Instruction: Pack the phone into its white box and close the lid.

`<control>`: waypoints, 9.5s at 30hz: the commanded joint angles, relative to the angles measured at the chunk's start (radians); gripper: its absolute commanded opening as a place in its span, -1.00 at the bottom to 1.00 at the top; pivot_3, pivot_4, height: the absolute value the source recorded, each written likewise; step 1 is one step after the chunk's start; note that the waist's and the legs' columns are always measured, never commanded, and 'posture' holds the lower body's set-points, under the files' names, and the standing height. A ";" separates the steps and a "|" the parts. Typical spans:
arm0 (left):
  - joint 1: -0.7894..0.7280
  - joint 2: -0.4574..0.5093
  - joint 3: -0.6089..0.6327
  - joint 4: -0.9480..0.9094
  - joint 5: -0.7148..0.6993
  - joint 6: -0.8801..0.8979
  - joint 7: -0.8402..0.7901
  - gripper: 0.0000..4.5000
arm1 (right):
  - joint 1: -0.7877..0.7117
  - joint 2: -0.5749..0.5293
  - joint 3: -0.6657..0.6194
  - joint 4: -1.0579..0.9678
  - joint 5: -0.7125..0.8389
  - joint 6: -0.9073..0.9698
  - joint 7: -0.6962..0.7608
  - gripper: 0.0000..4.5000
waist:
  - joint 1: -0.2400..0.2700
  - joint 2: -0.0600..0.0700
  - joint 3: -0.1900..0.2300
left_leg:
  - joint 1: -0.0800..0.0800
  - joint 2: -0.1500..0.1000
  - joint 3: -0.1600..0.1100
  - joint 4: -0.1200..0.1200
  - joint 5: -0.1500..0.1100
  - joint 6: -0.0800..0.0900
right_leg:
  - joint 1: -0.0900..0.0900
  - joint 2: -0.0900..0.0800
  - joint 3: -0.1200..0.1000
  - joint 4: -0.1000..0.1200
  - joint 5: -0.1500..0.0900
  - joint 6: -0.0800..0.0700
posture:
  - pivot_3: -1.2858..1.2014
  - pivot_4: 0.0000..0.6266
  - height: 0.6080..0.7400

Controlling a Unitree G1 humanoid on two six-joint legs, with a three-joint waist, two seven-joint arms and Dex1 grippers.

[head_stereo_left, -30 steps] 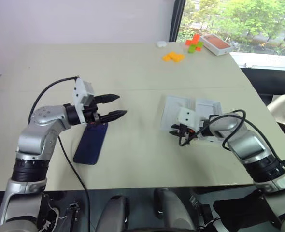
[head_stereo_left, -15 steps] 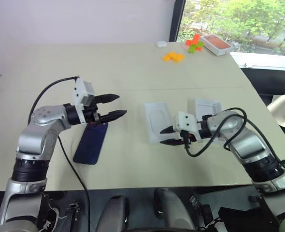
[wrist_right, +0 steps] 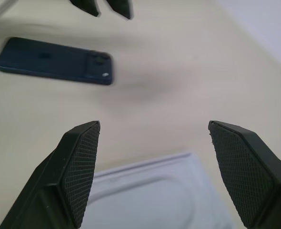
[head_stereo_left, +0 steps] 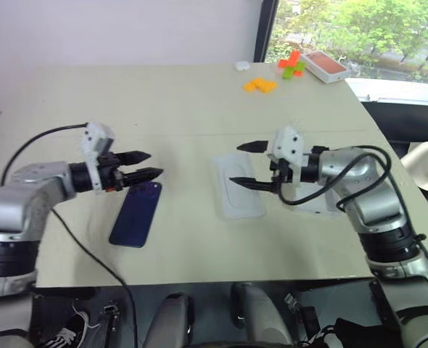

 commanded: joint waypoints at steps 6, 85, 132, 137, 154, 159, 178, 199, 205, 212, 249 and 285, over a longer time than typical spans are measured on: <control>0.088 0.098 0.098 0.059 0.008 -0.020 -0.049 0.52 | -0.003 0.073 0.094 0.048 -0.138 -0.186 -0.093 0.11 | 0.006 0.000 0.000 | 0.000 -0.001 0.000 0.000 0.000 0.000 | 0.000 -0.002 0.000 0.000 0.000 0.000 | 0.03 -0.52 1.00; 0.058 -0.082 0.097 0.167 -0.177 0.595 0.034 0.73 | -0.225 0.494 0.454 0.585 -0.637 -0.195 -0.146 -1.00 | -0.022 -0.001 -0.002 | 0.004 -0.002 -0.005 -0.002 0.003 -0.006 | 0.001 -0.003 -0.002 0.004 0.000 -0.002 | 0.03 -0.52 1.00; -0.064 -0.289 0.334 0.170 -0.544 0.681 0.284 -1.00 | 0.005 -0.189 0.263 -0.099 -0.126 0.282 0.264 0.96 | -0.002 -0.001 0.001 | -0.002 -0.003 -0.009 -0.002 0.002 -0.005 | 0.000 -0.003 -0.008 -0.001 -0.001 -0.001 | 0.03 -0.52 1.00; -0.078 -0.300 0.351 0.178 -0.586 0.739 0.346 -1.00 | -0.020 -0.162 0.268 -0.007 -0.170 0.228 0.213 0.96 | 0.004 -0.001 0.001 | -0.002 -0.003 -0.009 -0.001 0.003 -0.006 | 0.001 -0.003 -0.008 -0.001 -0.001 -0.001 | 0.03 -0.52 1.00; -0.077 -0.322 0.356 0.150 -0.641 0.733 0.426 -1.00 | -0.018 -0.153 0.307 0.016 -0.250 0.174 0.219 -0.70 | 0.007 -0.002 0.000 | -0.002 -0.004 -0.010 -0.001 0.004 -0.008 | 0.001 -0.004 -0.008 -0.001 -0.001 -0.001 | 0.03 -0.52 1.00; -0.078 -0.316 0.347 0.137 -0.661 0.732 0.419 -1.00 | -0.001 -0.088 0.333 -0.032 -0.274 0.198 0.174 -0.70 | 0.002 -0.002 0.000 | -0.001 -0.003 -0.010 -0.001 0.004 -0.008 | 0.001 -0.003 -0.008 -0.001 0.000 -0.002 | 0.03 -0.52 1.00; -0.089 -0.307 0.334 0.176 -0.662 0.706 0.427 -1.00 | -0.051 0.066 0.346 -0.025 -0.307 0.359 0.071 0.04 | 0.003 -0.002 0.000 | -0.002 -0.002 -0.011 -0.002 0.005 -0.009 | 0.001 -0.002 -0.008 -0.001 0.000 -0.004 | 0.03 -0.52 1.00; -0.269 -0.372 0.148 0.372 -0.463 0.635 0.388 -1.00 | 0.004 -0.094 -0.142 0.109 0.064 0.086 0.192 0.98 | 0.003 -0.002 0.001 | -0.002 -0.003 -0.011 -0.002 0.004 -0.007 | 0.002 -0.002 -0.008 -0.002 0.001 -0.003 | 0.03 -0.52 1.00; -0.368 -0.399 0.083 0.532 -0.343 0.569 0.351 -1.00 | 0.038 -0.092 -0.126 0.077 0.061 0.053 0.159 0.98 | 0.005 -0.002 0.001 | -0.002 -0.003 -0.011 -0.002 0.005 -0.008 | 0.002 -0.001 -0.008 -0.001 0.001 -0.003 | 0.03 -0.52 1.00; -0.461 -0.438 -0.015 0.699 -0.187 0.440 0.246 -1.00 | 0.064 -0.110 -0.111 0.059 0.064 0.046 0.149 0.98 | 0.010 -0.002 0.001 | -0.003 -0.003 -0.011 -0.002 0.004 -0.008 | 0.001 -0.002 -0.008 -0.002 0.001 -0.003 | 0.03 -0.52 1.00; -0.520 -0.512 -0.093 0.657 -0.014 0.472 0.115 0.98 | 0.038 -0.094 -0.066 0.097 0.012 0.029 0.074 1.00 | 0.007 -0.002 0.001 | -0.002 -0.003 -0.011 -0.001 0.004 -0.008 | 0.002 -0.002 -0.008 -0.001 0.001 -0.002 | 0.03 -0.52 1.00; -0.330 -0.454 -0.002 0.301 -0.023 0.287 0.252 -0.07 | -0.034 0.000 -0.044 0.155 -0.006 0.000 -0.028 0.14 | 0.011 -0.002 0.001 | -0.002 -0.004 -0.011 -0.001 0.004 -0.008 | 0.002 -0.004 -0.007 -0.001 0.001 -0.003 | 0.03 -0.52 1.00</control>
